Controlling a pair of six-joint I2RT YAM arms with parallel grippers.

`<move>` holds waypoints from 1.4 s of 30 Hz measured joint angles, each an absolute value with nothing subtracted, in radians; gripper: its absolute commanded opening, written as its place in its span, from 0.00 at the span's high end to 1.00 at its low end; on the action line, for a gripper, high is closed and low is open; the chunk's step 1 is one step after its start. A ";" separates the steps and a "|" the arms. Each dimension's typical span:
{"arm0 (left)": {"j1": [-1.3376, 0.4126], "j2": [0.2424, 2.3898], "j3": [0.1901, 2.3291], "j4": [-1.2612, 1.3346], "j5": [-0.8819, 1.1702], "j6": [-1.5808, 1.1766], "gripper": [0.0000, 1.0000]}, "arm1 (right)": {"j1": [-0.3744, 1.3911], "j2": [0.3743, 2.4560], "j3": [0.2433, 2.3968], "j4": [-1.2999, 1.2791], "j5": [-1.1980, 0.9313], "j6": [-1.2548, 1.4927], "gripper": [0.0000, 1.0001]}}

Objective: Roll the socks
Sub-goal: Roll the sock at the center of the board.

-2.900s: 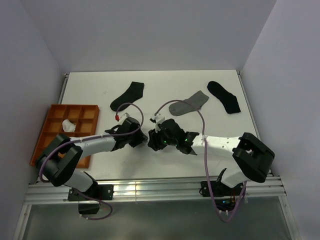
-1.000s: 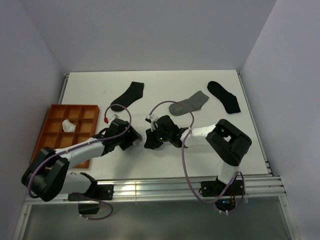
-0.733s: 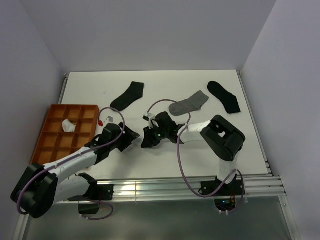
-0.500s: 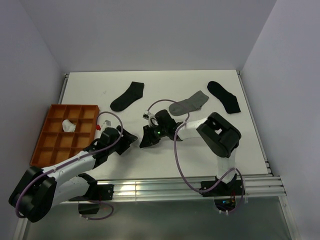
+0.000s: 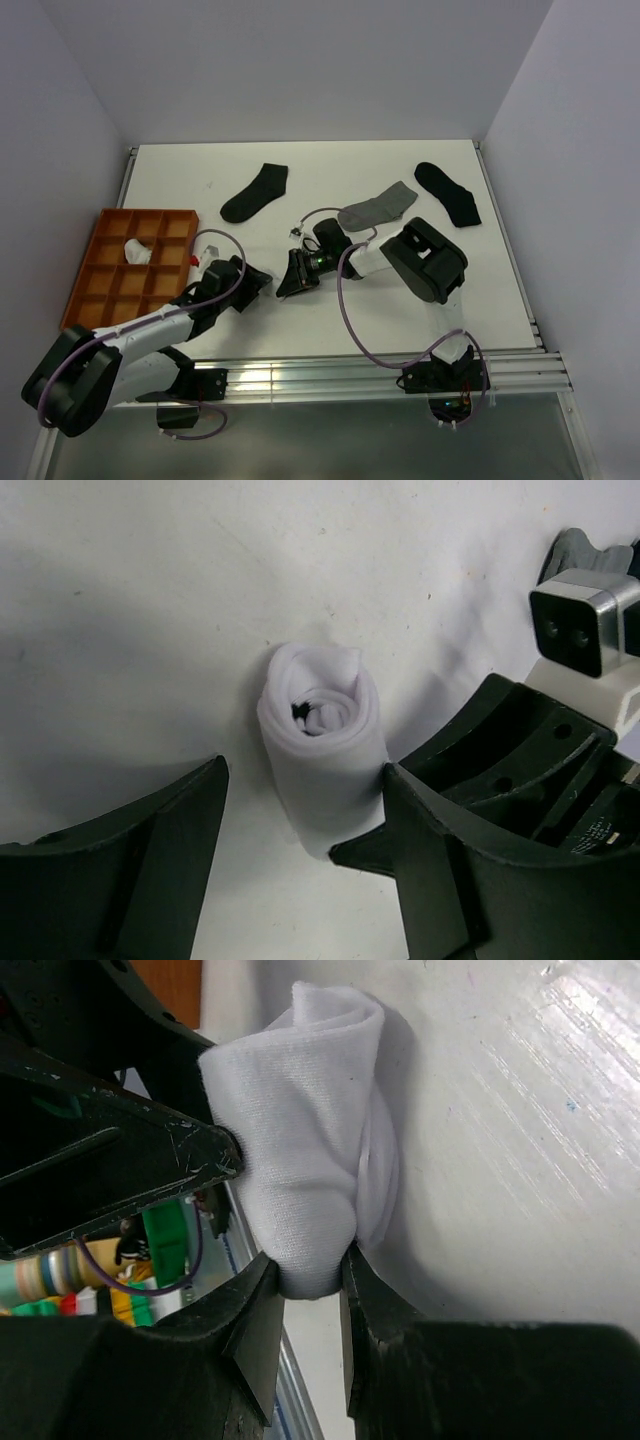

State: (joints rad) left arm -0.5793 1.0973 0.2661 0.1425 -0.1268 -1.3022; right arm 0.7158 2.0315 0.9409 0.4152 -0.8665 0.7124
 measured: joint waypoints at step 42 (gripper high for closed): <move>-0.641 1.549 0.673 -0.017 -0.174 -1.298 0.65 | 0.658 1.888 0.828 0.434 -0.707 0.828 0.46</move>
State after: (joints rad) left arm -0.6407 1.5486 0.6731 -0.0166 -0.1741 -1.2980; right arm 0.6579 1.8885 0.8280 0.4343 -0.7071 0.8276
